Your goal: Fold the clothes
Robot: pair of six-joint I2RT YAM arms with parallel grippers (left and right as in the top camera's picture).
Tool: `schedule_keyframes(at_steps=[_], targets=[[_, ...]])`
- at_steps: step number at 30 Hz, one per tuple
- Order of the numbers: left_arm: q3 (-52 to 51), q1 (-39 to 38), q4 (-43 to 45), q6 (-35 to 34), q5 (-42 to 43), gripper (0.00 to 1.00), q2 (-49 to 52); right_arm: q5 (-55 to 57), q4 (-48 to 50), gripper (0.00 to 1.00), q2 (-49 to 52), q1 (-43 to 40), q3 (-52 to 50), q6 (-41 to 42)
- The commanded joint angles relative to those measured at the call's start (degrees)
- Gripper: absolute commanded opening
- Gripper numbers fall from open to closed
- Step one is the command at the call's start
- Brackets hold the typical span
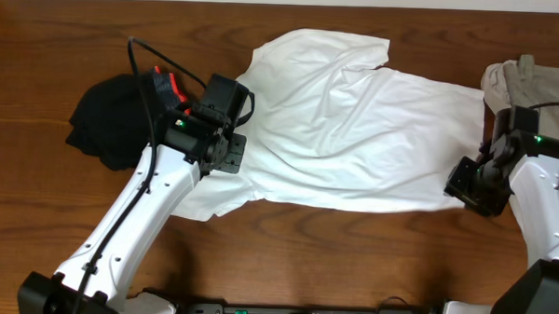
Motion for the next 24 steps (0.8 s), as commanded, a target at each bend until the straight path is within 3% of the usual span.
schedule_keyframes(at_steps=[1,8,13,15,16,20,22,24], targets=[[0.8,0.0,-0.1,0.1,-0.1,0.45,-0.6,5.4,0.0,0.66,0.4,-0.8,-0.3,1.0],[0.8,0.0,-0.1,0.1,-0.1,0.45,-0.6,5.9,0.1,0.64,0.4,-0.8,-2.7,2.2],[0.8,0.0,-0.1,0.1,-0.1,0.45,-0.6,5.7,3.2,0.38,0.5,-0.8,-9.3,4.6],[0.8,0.0,-0.1,0.1,-0.1,0.45,-0.6,5.7,4.6,0.42,0.5,-0.9,-12.2,5.4],[0.8,0.0,-0.1,0.1,-0.1,0.46,-0.6,5.5,5.2,0.53,0.5,-0.9,-13.3,5.4],[0.8,0.0,-0.1,0.1,-0.1,0.46,-0.6,2.8,7.0,0.7,0.5,-1.8,-15.8,5.4],[0.8,0.0,-0.1,0.1,-0.1,0.46,-0.6,2.4,8.4,0.69,0.5,-2.1,-16.6,5.6],[0.8,0.0,-0.1,0.1,-0.1,0.46,-0.6,2.5,11.2,0.52,0.5,-2.6,-17.6,5.9]])
